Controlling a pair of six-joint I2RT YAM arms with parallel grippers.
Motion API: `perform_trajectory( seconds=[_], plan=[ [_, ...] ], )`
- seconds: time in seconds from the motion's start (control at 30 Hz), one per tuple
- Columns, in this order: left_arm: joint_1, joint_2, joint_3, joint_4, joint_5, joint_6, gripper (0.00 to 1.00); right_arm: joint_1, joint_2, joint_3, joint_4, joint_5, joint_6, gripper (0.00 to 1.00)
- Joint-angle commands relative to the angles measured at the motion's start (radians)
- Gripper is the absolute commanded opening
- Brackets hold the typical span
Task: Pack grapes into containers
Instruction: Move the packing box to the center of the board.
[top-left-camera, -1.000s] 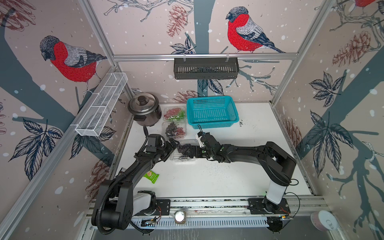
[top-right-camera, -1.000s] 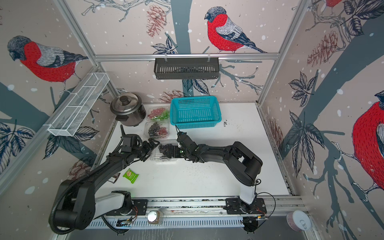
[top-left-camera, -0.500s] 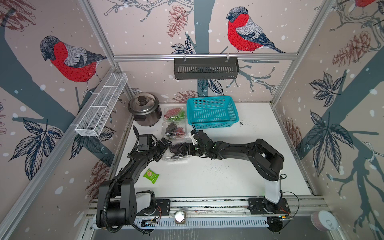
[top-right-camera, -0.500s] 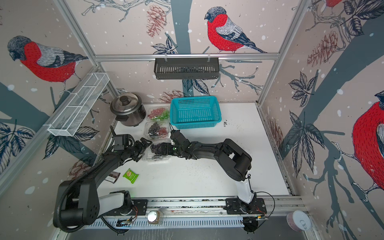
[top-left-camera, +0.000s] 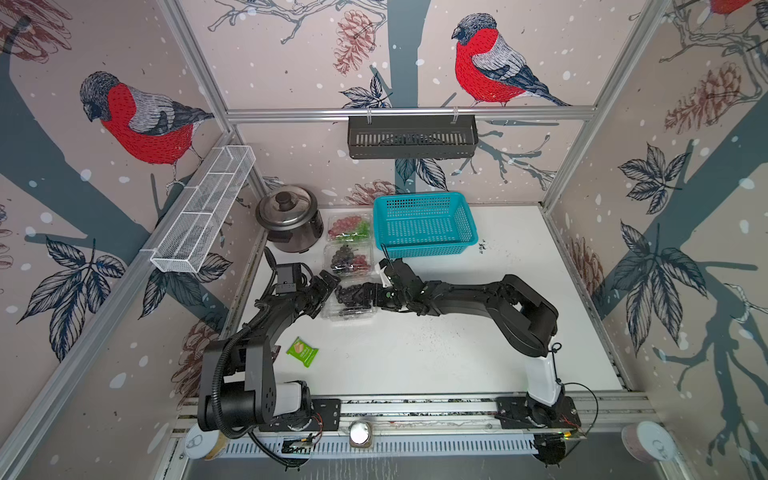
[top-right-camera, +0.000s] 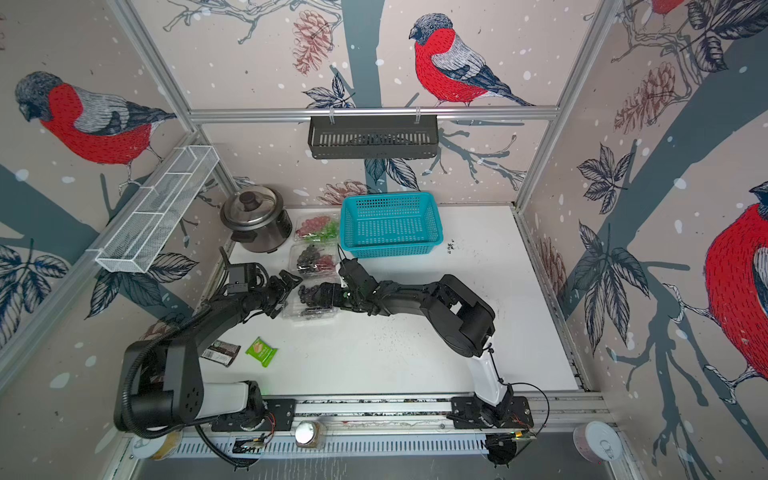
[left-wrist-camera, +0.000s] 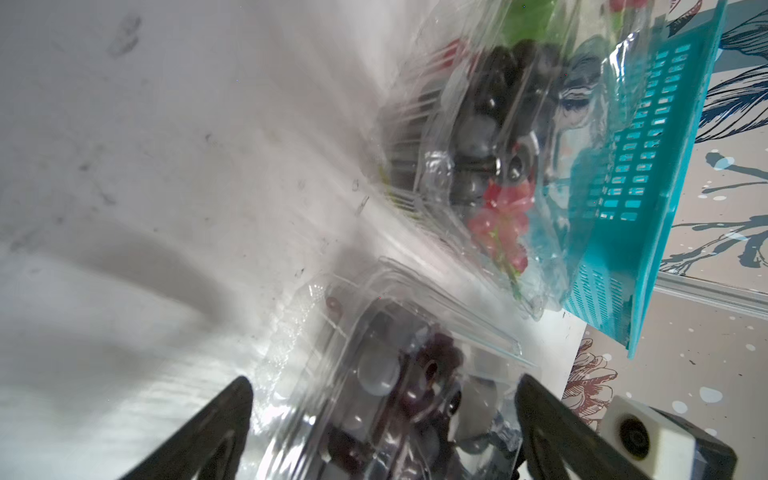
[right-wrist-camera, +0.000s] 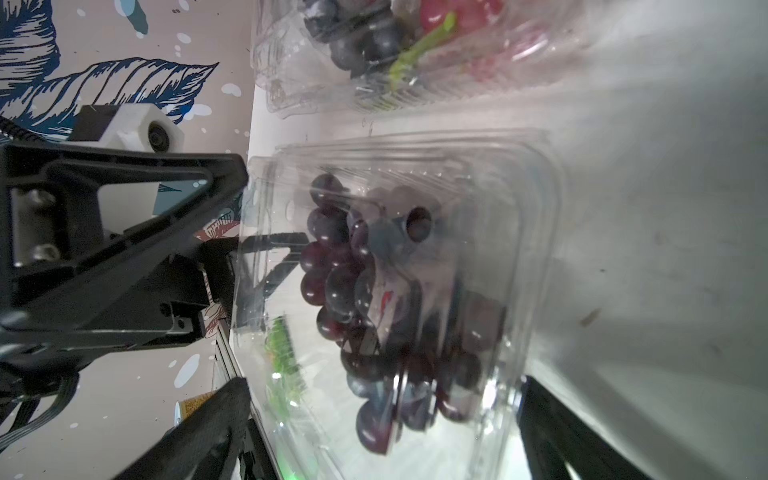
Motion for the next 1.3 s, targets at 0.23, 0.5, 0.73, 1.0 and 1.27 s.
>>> perform_trajectory(
  seconds=[0.23, 0.5, 0.73, 1.0, 1.27],
  plan=[
    [0.004, 0.051, 0.052, 0.047, 0.029, -0.004, 0.97, -0.023, 0.019, 0.027, 0.037, -0.025, 0.028, 1.00],
    [0.024, 0.069, 0.060, 0.039, 0.030, 0.009, 0.97, -0.026, 0.045, 0.050, 0.038, -0.045, 0.035, 1.00],
    [0.035, 0.076, 0.074, 0.038, 0.041, 0.011, 0.97, -0.024, 0.052, 0.069, 0.029, -0.050, 0.034, 1.00],
    [0.047, 0.088, 0.079, 0.036, 0.043, 0.013, 0.97, -0.028, 0.057, 0.069, 0.027, -0.052, 0.033, 1.00],
    [0.072, 0.067, 0.075, 0.017, 0.022, 0.017, 0.97, -0.048, 0.021, 0.037, 0.023, -0.041, 0.012, 1.00]
  ],
)
